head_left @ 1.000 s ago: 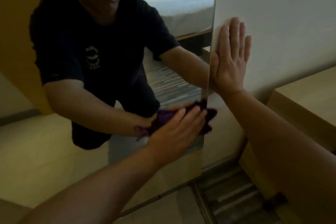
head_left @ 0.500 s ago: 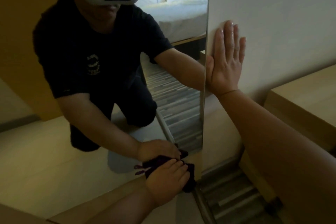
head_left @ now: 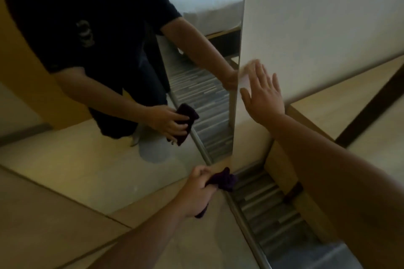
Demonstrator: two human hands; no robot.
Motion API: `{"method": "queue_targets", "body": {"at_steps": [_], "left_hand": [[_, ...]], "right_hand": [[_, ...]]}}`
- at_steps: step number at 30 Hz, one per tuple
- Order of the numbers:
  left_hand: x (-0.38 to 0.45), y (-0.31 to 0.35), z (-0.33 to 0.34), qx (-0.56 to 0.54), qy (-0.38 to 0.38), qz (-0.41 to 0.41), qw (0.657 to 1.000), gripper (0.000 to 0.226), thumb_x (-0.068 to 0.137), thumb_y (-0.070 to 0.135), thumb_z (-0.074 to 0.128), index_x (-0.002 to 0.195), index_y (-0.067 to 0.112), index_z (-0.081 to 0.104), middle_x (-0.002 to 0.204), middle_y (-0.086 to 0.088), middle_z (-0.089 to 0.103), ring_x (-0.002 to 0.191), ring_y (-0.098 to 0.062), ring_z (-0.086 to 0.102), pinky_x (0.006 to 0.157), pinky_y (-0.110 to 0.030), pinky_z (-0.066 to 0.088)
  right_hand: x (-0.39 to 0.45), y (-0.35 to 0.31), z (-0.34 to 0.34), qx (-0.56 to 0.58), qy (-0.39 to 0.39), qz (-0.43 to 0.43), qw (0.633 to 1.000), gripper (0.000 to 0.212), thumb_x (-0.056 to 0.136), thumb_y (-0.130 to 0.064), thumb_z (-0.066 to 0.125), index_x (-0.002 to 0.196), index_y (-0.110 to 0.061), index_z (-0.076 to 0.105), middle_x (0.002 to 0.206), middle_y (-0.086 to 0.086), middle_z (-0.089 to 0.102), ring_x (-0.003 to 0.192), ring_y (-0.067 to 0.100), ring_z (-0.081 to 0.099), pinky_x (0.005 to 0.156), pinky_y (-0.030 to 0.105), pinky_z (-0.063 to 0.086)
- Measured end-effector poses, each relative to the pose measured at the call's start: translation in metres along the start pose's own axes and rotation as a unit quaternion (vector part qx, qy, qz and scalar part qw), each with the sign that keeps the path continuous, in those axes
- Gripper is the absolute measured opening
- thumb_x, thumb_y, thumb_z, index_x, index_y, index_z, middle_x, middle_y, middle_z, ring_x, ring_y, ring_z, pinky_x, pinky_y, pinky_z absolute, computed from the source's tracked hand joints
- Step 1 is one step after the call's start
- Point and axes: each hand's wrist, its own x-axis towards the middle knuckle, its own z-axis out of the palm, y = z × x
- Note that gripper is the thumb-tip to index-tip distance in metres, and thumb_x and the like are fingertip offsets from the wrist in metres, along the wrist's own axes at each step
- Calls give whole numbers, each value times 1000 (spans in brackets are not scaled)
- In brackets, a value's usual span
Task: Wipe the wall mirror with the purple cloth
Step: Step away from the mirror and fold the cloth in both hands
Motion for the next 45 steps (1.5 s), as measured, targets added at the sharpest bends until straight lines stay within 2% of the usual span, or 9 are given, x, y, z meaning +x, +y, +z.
{"method": "queue_targets", "body": {"at_steps": [4,7,12,16,23,27,35,41,45], "left_hand": [[-52,85,-46,-28,-19,42,999,32,103,16,51,89,42,63,100,3,58,88,-5,61,84,-25,48],[-79,139,-84,-2,-70,35,997,36,103,17,48,97,51,58,107,3,68,97,-10,65,90,-35,51],[-121,221,-132,71,-126,84,986,25,104,26,49,99,49,54,92,24,61,80,12,57,70,-14,44],[-150,273,-159,133,-159,115,972,17,103,32,51,119,31,57,103,15,60,89,0,57,75,-20,45],[-186,329,-162,220,-209,153,940,26,97,44,58,119,33,51,110,10,62,93,-8,59,82,-34,52],[-204,339,-150,272,-225,178,918,47,86,44,73,124,30,49,111,12,59,92,-6,55,75,-27,48],[-192,363,-82,329,-226,227,888,24,102,31,51,125,25,54,117,3,62,102,-17,59,81,-36,50],[-143,414,-12,330,-248,216,885,22,105,36,41,118,28,56,107,7,61,92,-13,59,76,-36,51],[-101,454,33,320,-275,181,888,19,104,37,43,119,30,55,99,11,60,85,-7,57,67,-29,45]], "right_hand": [[-48,-38,-78,82,-103,21,991,54,102,-49,37,150,-24,36,165,0,13,150,20,14,120,45,17],[-80,-74,-152,145,-170,14,975,46,99,-46,48,140,-25,51,157,-7,32,140,14,36,110,34,34],[-112,-117,-260,161,-297,-6,941,65,88,-58,59,146,-34,39,144,-12,46,113,-2,47,96,22,45],[-127,-137,-324,113,-343,3,933,78,84,-49,71,149,-36,29,137,-13,50,118,7,51,97,23,44],[-139,-143,-393,93,-386,55,916,32,91,-31,66,122,-28,57,104,-7,64,90,9,60,73,20,44],[-153,-121,-419,96,-393,90,910,10,96,-27,60,106,-25,60,90,-11,59,80,3,56,66,15,39],[-196,-40,-438,95,-425,141,889,3,96,-29,60,95,-32,58,92,-18,50,83,1,54,63,13,35],[-209,34,-439,98,-412,156,892,64,92,-36,64,146,-29,32,119,-8,61,105,11,59,90,27,49],[-211,102,-416,11,-425,94,900,57,88,-46,67,133,-28,37,108,-6,61,90,14,58,78,30,49]]}}
